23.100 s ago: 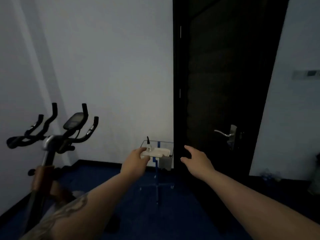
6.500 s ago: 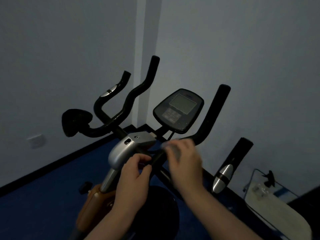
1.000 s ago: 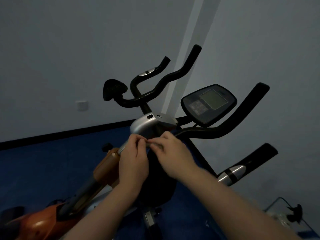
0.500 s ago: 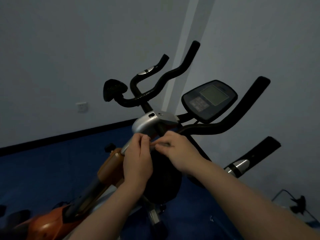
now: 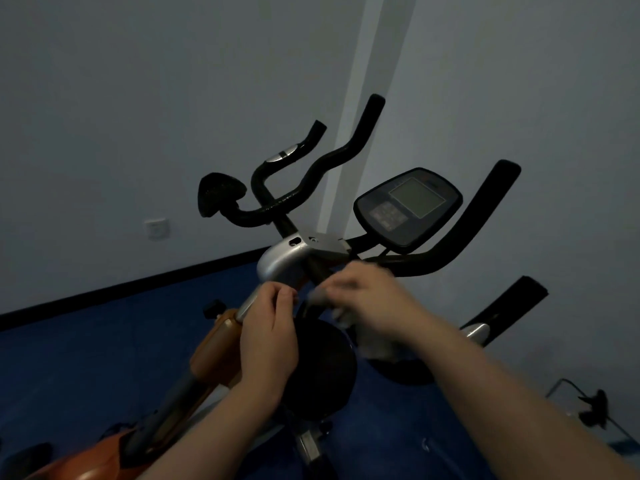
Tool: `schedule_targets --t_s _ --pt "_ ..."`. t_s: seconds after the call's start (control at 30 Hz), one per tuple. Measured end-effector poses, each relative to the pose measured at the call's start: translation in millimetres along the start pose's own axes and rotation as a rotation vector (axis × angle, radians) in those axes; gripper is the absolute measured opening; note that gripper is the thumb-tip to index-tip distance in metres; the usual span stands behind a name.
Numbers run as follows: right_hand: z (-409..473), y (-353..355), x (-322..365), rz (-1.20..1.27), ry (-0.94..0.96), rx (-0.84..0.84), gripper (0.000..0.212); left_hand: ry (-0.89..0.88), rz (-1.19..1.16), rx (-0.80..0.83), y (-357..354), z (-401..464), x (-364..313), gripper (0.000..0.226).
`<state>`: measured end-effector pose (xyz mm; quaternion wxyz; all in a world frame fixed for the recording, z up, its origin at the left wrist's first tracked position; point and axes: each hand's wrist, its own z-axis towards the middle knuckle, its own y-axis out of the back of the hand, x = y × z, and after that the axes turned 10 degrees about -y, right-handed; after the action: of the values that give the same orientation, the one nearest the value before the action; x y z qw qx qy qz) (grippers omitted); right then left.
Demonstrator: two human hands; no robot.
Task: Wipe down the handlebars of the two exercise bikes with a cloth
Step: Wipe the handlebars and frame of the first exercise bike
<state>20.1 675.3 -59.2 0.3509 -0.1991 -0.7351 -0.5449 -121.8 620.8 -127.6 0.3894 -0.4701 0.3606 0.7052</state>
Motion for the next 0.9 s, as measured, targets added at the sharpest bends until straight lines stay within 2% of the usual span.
schedule_targets --t_s 0.03,0.1,0.13,0.17,0.23,0.3,0.37,0.4,0.53,0.67,0.73,0.9 --pt "4.6 17.0 -3.8 0.035 -0.032 -0.169 0.018 0.002 -0.001 -0.012 -0.3 -0.7 0.3 0.024" --pt "5.7 37.7 -11.4 -0.055 -0.107 -0.648 0.021 0.002 0.01 -0.023 -1.8 -1.8 0.0 0.024" --pt "4.2 33.2 -14.2 -0.179 -0.139 -0.776 0.022 -0.003 0.017 -0.023 -2.5 -2.4 -0.1 0.024" --pt "2.1 19.6 -15.6 -0.265 -0.122 -0.803 0.022 -0.009 0.022 -0.02 -2.5 -2.9 0.0 0.024" --pt "-1.7 -20.5 -15.8 -0.256 0.001 -0.645 0.022 -0.022 0.022 0.003 -1.1 -2.7 0.5 0.023" --pt "-7.2 -37.5 -16.3 -0.125 0.116 -0.356 0.024 -0.036 0.009 0.026 0.1 -3.7 0.1 0.021" --pt "-11.7 -13.8 -18.3 0.035 0.123 -0.129 0.023 -0.068 0.043 0.032 1.2 -5.4 -1.1 0.019" --pt "-16.3 1.1 -22.6 0.01 0.115 -0.087 0.024 -0.098 0.085 0.045 1.6 -6.5 -2.1 0.017" --pt "-46.3 19.5 -37.7 -0.441 0.075 -0.148 0.022 -0.306 0.3 0.1 -3.2 -7.3 -8.5 0.008" --pt "-76.9 23.9 -42.1 -0.579 0.163 -0.047 0.014 -0.41 0.435 0.174 -12.0 4.7 -21.1 0.008" --pt "-78.2 25.9 -43.9 -0.561 0.148 -0.037 0.014 -0.408 0.51 0.175 -15.6 7.3 -22.3 0.01" --pt "-35.2 -9.5 -25.1 -0.23 0.017 -0.257 0.021 -0.401 0.584 0.113 -16.3 0.6 -18.9 0.014"
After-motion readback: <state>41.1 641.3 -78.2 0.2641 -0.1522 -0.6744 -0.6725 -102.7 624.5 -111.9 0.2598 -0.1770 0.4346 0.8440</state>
